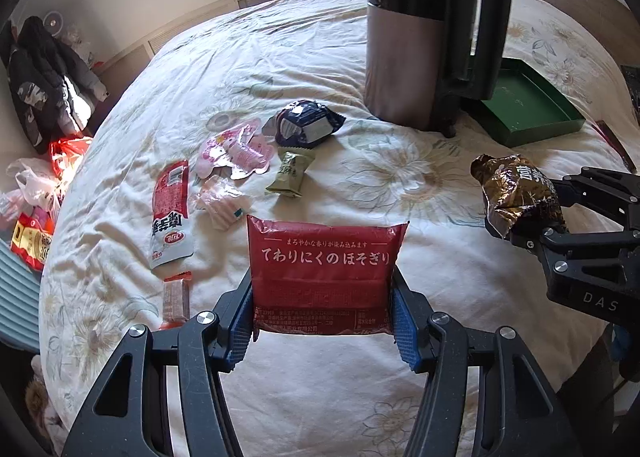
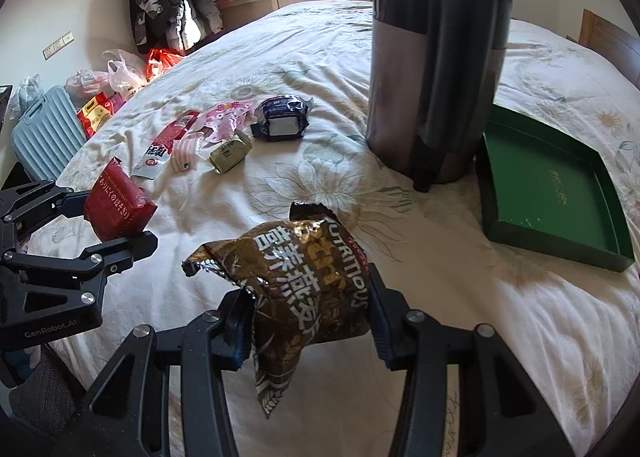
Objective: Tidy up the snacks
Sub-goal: 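Carry the red packet and foil bag over the green tray with both tools, then lower both snacks into the green tray and open both tools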
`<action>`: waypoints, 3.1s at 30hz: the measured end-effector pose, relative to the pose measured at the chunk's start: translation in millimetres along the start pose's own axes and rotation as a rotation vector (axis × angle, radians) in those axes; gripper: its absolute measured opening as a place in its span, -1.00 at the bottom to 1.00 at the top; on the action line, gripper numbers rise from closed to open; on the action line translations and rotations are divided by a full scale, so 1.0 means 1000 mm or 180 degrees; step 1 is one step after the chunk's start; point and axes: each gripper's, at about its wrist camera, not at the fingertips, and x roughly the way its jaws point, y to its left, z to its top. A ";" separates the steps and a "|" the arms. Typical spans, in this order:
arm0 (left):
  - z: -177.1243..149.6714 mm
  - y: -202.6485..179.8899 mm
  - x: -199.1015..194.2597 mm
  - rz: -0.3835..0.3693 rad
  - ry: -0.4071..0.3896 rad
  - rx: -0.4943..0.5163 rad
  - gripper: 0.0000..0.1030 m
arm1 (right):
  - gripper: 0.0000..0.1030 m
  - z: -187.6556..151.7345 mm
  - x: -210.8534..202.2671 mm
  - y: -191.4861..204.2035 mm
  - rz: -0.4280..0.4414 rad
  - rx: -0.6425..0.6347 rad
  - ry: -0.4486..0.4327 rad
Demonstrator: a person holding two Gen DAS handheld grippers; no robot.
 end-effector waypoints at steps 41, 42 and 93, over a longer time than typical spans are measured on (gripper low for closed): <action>0.120 -0.246 0.018 -0.0640 -0.0233 0.0917 0.05 | 1.00 -0.021 -0.058 -0.249 -0.0693 0.1058 -0.0567; 0.129 -0.248 0.025 -0.0645 -0.0246 0.0864 0.05 | 1.00 -0.015 -0.055 -0.257 -0.0720 0.1054 -0.0587; 0.219 -0.262 0.192 -0.0064 -0.0448 -0.0130 0.15 | 1.00 0.041 0.071 -0.362 -0.1396 0.1099 -0.0807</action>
